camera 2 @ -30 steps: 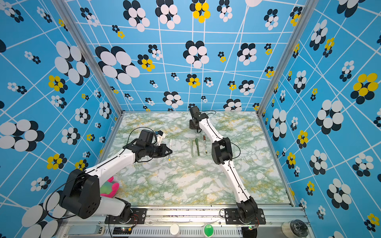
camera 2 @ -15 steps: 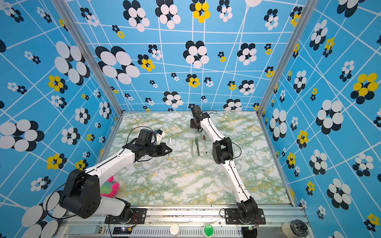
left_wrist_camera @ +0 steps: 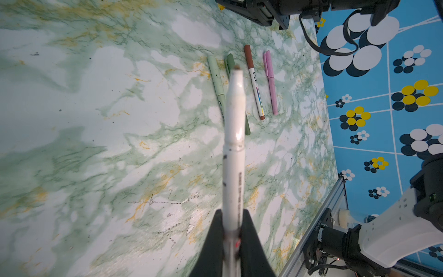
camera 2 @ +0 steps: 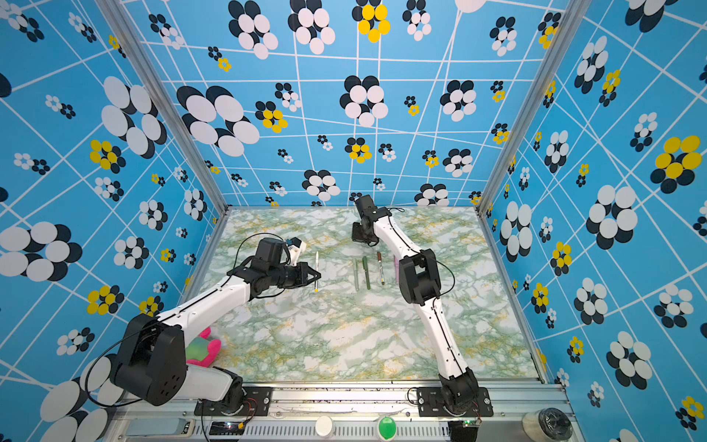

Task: Insert the pens into the pen caps

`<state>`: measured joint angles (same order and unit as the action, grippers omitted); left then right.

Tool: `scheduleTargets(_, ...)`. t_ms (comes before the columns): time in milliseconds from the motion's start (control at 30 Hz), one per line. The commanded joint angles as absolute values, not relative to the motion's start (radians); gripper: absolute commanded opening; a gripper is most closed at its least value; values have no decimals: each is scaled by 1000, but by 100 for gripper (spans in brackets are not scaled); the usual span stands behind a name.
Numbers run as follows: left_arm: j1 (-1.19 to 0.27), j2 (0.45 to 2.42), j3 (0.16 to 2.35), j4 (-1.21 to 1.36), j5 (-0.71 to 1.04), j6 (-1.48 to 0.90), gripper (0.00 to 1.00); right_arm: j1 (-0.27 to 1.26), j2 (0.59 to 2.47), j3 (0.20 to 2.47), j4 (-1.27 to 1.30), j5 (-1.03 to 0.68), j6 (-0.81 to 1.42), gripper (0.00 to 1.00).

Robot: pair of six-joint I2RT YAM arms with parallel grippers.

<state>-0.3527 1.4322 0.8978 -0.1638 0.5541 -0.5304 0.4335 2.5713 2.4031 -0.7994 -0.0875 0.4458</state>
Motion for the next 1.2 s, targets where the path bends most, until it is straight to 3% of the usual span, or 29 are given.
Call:
scheduleTargets(0,-350,1409,873,-123,580,-549,0,445,2461,2349,-754,-169,495,5)
scheduleTargets(600,-467,1424,836,68,632,-620,0,448,1968,1750,-323,-434,687,4)
scheduleTargets(1167,-512,1479,878,175,626,-699,0,506,1807,1549,-223,-488,703,4)
